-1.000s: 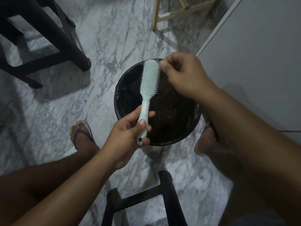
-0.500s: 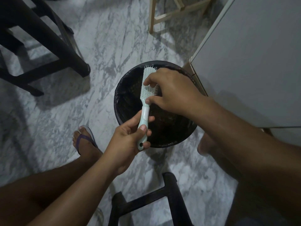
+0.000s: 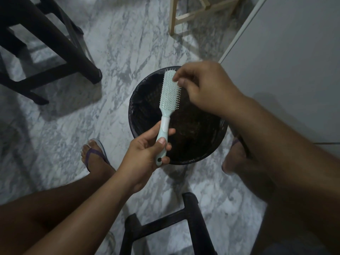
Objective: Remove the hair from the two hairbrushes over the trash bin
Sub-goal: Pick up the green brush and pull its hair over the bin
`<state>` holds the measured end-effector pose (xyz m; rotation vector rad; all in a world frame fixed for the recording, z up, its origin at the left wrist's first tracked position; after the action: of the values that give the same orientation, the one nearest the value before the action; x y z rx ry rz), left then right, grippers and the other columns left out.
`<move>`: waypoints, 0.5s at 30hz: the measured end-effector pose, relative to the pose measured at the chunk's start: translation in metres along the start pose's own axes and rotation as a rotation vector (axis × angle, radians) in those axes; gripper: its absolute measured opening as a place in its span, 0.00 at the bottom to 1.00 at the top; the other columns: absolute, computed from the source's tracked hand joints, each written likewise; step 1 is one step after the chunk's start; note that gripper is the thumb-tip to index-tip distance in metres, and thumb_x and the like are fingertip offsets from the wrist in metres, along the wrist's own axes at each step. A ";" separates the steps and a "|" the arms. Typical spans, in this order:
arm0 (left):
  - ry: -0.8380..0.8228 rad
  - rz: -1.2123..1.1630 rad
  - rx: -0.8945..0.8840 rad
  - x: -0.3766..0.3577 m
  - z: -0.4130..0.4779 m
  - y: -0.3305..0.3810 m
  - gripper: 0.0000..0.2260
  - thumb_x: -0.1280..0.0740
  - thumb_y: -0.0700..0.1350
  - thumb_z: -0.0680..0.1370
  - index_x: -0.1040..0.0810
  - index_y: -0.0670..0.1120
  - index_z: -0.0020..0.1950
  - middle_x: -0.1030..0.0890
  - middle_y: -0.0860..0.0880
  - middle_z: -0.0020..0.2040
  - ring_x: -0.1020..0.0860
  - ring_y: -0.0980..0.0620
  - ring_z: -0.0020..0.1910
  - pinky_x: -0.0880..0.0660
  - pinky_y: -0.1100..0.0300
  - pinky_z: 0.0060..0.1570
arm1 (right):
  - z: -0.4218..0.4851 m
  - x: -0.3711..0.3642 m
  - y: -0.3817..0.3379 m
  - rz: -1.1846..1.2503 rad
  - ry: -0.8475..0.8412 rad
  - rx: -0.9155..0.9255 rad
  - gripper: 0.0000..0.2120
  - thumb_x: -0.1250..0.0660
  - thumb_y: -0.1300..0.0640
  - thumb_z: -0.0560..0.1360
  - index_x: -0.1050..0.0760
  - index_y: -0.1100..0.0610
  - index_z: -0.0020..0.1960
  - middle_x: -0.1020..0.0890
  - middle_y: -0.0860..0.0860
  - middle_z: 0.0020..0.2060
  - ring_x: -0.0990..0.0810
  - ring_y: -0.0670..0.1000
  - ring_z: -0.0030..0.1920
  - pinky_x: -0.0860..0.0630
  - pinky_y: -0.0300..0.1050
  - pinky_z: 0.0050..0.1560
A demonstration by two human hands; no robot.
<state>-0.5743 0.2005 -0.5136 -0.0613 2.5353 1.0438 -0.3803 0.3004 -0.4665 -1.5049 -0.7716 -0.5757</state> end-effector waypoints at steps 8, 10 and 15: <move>0.017 0.127 -0.033 -0.002 -0.004 -0.002 0.22 0.40 0.34 0.83 0.26 0.53 0.73 0.17 0.50 0.61 0.26 0.53 0.43 0.30 0.56 0.37 | -0.005 -0.011 -0.005 -0.300 -0.087 0.019 0.09 0.31 0.45 0.76 0.20 0.49 0.52 0.19 0.46 0.49 0.20 0.49 0.50 0.21 0.51 0.50; 0.032 0.173 -0.037 -0.001 -0.004 -0.004 0.22 0.40 0.34 0.83 0.28 0.52 0.74 0.17 0.51 0.60 0.26 0.54 0.42 0.29 0.56 0.38 | -0.005 -0.011 -0.005 -0.330 -0.119 0.043 0.13 0.30 0.42 0.75 0.19 0.47 0.56 0.20 0.46 0.52 0.20 0.49 0.52 0.22 0.50 0.49; 0.066 0.309 -0.076 -0.001 -0.004 -0.006 0.23 0.40 0.35 0.83 0.29 0.53 0.75 0.16 0.54 0.59 0.25 0.56 0.41 0.28 0.59 0.39 | -0.006 -0.019 -0.007 -0.395 -0.149 0.018 0.13 0.30 0.42 0.75 0.19 0.49 0.52 0.22 0.47 0.49 0.20 0.51 0.50 0.25 0.48 0.46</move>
<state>-0.5740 0.1936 -0.5149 0.2882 2.6191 1.2715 -0.3977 0.2915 -0.4756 -1.3961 -1.2009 -0.7515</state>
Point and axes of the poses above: each hand's wrist, its own z-axis towards the middle knuckle, its own x-axis out of the back of the hand, y = z × x, the point moved 1 cm from there along z, towards the middle knuckle
